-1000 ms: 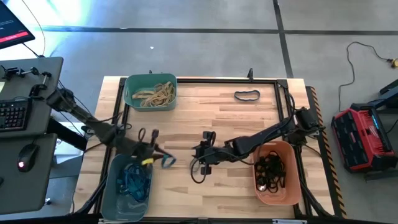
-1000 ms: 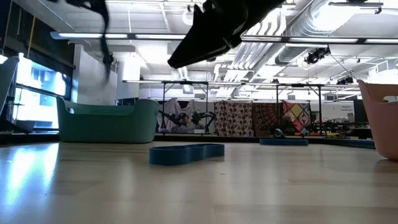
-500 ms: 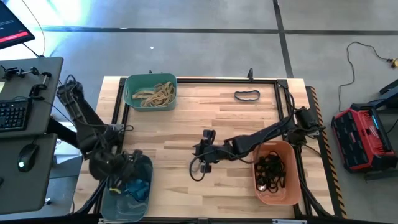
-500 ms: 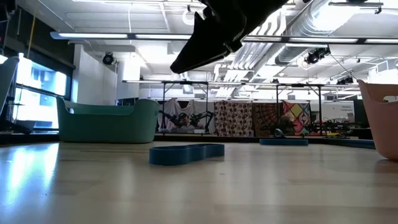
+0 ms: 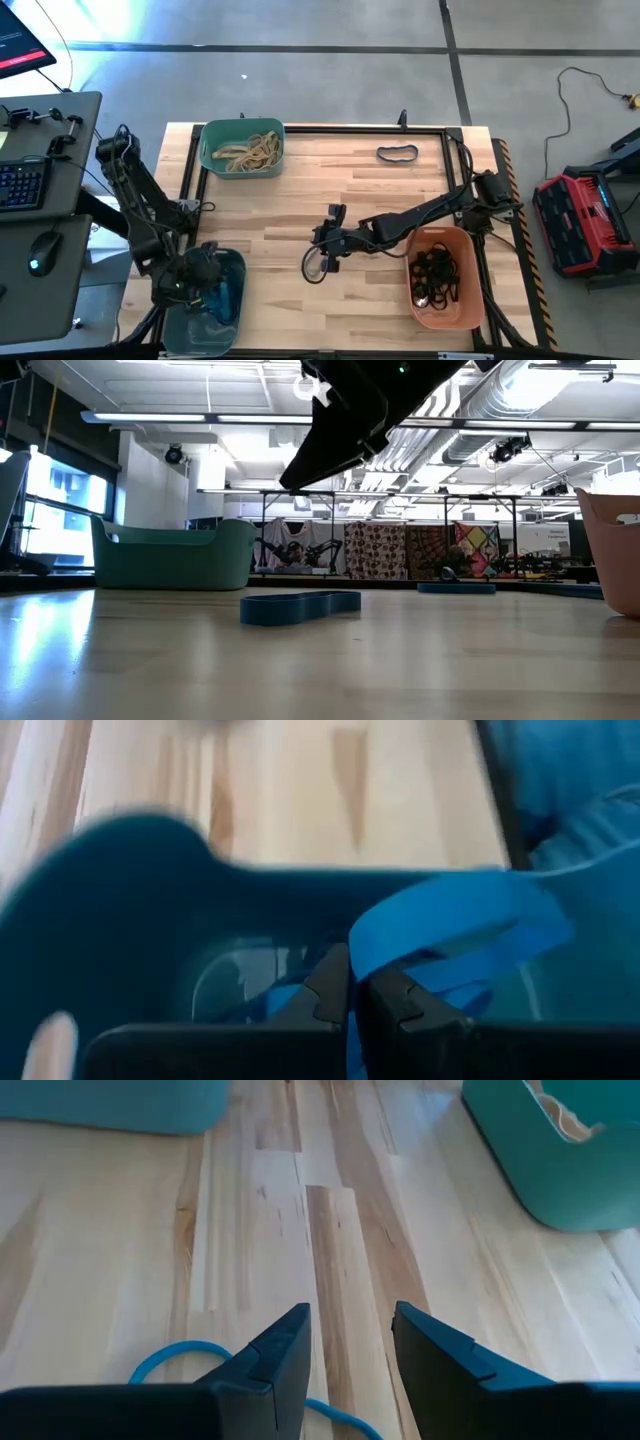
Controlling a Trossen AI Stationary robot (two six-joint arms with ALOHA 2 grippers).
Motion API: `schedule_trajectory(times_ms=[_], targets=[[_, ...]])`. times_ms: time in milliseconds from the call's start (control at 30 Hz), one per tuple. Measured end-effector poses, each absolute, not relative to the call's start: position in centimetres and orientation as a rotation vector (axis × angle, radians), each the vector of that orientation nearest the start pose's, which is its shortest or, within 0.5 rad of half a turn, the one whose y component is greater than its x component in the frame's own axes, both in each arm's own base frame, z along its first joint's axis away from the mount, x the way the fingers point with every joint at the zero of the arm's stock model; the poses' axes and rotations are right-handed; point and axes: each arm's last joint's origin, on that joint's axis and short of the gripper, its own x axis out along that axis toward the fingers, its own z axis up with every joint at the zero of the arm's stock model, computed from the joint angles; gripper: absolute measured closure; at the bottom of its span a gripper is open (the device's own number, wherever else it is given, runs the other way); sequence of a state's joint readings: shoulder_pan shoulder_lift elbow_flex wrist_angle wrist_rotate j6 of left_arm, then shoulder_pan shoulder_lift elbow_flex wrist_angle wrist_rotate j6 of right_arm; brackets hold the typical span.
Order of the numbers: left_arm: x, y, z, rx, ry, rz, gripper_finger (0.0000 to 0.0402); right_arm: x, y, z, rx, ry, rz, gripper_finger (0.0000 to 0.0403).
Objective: Sort rubber bands into baskets
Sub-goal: Put the blue rubber band into the blue bin
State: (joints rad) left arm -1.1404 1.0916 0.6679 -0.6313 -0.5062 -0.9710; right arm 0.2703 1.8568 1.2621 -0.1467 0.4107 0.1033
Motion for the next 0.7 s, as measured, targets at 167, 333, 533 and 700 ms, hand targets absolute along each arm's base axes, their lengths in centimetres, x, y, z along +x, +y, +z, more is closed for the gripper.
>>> schedule_trajectory(times_ms=[167, 333, 533, 700], targets=[[9.2, -17.0, 19.3, -0.204, 0.982, -0.093, 0.0395, 39.0, 8.8, 20.5, -0.140, 0.699, -0.190, 0.0271], [9.1, -17.3, 18.6, -0.274, 1.071, -0.062, 0.0363, 39.2, 8.0, 20.5, -0.114, 0.698, -0.217, 0.0270], [8.8, -17.3, 18.9, -0.370, 1.154, -0.077, 0.0309, 39.4, 7.2, 20.5, -0.103, 0.699, -0.237, 0.0269], [8.5, -17.2, 19.2, -0.376, 1.211, -0.136, 0.0279, 39.3, 7.2, 20.5, -0.106, 0.705, -0.240, 0.0269]])
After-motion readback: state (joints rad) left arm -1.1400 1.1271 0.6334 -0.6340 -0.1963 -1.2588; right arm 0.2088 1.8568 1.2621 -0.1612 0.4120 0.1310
